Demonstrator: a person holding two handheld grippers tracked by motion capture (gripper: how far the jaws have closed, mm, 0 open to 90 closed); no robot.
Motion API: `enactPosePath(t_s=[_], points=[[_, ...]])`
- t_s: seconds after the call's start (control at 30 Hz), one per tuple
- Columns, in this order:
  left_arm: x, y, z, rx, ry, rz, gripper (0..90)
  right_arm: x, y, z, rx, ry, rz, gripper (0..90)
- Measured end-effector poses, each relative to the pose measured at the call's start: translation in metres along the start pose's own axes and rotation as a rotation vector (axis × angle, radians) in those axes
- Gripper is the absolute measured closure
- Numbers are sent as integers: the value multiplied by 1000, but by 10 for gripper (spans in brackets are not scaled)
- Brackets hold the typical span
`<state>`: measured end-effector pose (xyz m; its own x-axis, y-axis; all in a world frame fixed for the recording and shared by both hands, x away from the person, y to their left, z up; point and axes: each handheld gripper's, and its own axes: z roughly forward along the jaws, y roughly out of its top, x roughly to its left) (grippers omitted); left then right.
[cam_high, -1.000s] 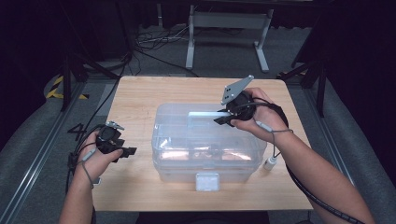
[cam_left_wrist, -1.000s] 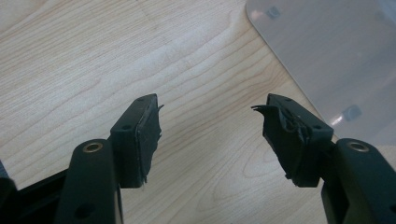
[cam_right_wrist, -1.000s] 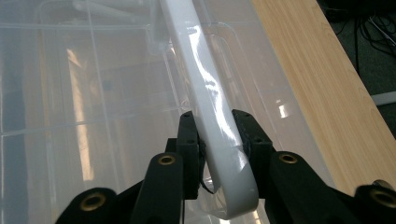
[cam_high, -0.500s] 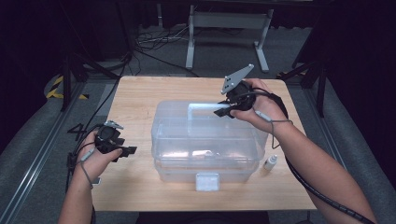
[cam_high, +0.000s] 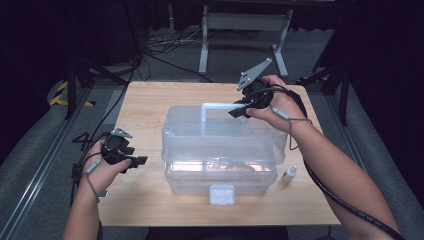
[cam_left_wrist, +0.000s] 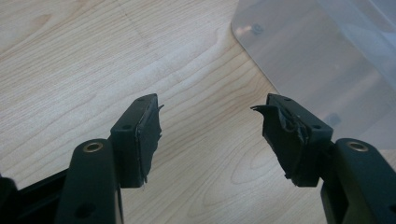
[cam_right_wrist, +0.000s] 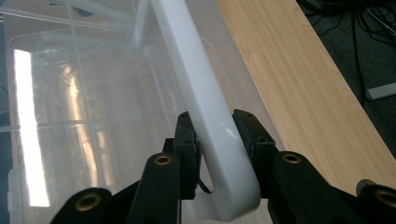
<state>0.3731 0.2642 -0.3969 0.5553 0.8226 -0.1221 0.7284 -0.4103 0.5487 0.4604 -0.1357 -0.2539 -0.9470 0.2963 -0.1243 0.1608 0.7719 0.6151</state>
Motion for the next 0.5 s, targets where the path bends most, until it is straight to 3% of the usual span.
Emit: enactPosePath(t_s=[0.5], points=[[-2,1,-3,-16,-5,2,377,-22,7,3,-1,-1,38,714]])
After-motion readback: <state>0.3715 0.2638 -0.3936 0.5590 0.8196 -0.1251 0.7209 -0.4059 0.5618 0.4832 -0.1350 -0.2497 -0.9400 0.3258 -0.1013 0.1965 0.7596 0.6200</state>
